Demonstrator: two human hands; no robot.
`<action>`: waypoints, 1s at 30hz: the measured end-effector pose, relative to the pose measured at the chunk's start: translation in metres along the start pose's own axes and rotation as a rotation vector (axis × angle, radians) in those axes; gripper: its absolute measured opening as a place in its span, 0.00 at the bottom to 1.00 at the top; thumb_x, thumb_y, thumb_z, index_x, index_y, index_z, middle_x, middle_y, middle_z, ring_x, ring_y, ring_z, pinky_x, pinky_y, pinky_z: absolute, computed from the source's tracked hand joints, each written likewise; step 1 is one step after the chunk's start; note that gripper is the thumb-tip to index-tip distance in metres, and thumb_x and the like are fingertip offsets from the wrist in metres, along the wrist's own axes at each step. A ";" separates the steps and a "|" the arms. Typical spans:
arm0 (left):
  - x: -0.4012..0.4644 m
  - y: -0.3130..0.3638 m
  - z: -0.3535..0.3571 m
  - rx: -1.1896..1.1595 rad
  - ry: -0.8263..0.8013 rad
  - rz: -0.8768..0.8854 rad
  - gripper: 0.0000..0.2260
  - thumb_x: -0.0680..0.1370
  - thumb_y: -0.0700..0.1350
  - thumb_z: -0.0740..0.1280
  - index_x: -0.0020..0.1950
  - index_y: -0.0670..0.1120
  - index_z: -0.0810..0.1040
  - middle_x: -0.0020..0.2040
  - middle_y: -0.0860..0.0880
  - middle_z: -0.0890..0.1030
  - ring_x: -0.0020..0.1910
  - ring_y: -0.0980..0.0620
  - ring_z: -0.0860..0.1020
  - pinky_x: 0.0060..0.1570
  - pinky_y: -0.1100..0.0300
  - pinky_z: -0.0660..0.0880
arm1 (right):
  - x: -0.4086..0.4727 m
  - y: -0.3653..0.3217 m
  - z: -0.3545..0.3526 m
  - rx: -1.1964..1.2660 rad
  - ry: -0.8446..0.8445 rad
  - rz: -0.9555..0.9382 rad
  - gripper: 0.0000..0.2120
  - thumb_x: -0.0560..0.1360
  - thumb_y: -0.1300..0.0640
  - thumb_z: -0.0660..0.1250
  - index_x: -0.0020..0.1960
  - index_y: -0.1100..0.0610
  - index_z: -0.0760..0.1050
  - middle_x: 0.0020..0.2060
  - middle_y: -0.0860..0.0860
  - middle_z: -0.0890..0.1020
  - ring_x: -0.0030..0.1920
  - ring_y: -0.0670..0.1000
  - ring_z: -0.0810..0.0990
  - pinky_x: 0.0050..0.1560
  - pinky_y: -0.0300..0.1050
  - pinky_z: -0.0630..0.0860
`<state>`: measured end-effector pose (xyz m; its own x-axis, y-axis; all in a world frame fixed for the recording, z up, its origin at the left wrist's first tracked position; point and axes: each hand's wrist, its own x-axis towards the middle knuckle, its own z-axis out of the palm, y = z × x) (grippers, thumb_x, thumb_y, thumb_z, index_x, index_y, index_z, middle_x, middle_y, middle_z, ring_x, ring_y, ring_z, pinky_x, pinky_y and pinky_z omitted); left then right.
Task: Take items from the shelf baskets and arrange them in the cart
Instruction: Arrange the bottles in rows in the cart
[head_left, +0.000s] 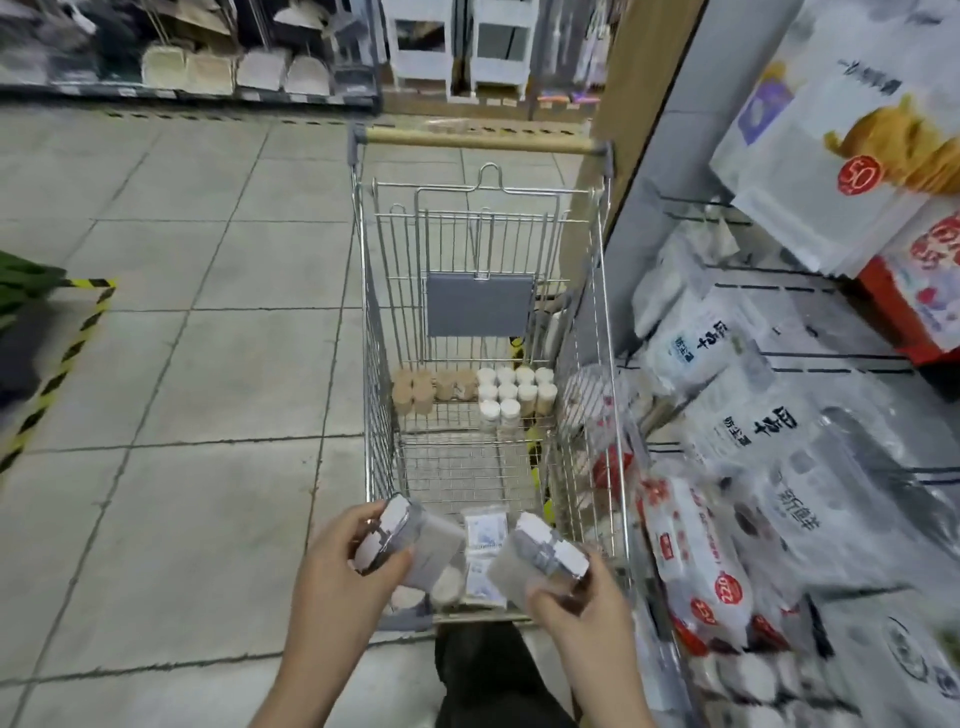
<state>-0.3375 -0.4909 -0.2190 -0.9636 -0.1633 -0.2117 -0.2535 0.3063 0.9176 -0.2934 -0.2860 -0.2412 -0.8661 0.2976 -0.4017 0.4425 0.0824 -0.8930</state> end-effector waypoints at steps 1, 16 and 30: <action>0.015 -0.001 0.005 0.025 0.017 -0.013 0.19 0.68 0.35 0.74 0.47 0.59 0.78 0.44 0.53 0.82 0.43 0.59 0.78 0.36 0.71 0.72 | 0.018 0.000 0.005 -0.010 -0.005 0.010 0.21 0.68 0.71 0.70 0.51 0.48 0.75 0.41 0.43 0.84 0.43 0.42 0.82 0.41 0.35 0.77; 0.221 -0.077 0.121 0.274 0.173 -0.372 0.19 0.73 0.45 0.72 0.62 0.49 0.75 0.52 0.55 0.79 0.45 0.57 0.75 0.39 0.61 0.69 | 0.269 0.039 0.096 -0.217 -0.153 0.199 0.20 0.71 0.68 0.71 0.61 0.55 0.76 0.47 0.48 0.83 0.49 0.50 0.81 0.51 0.45 0.77; 0.333 -0.175 0.177 0.262 0.340 -0.566 0.19 0.76 0.47 0.69 0.66 0.49 0.74 0.58 0.50 0.79 0.43 0.58 0.73 0.30 0.72 0.60 | 0.391 0.110 0.177 -0.172 -0.198 0.177 0.14 0.73 0.68 0.69 0.53 0.53 0.76 0.37 0.49 0.79 0.33 0.38 0.76 0.34 0.26 0.70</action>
<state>-0.6288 -0.4331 -0.5095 -0.6092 -0.6342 -0.4761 -0.7604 0.2967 0.5777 -0.6245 -0.3292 -0.5328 -0.7930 0.1316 -0.5948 0.6087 0.2103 -0.7650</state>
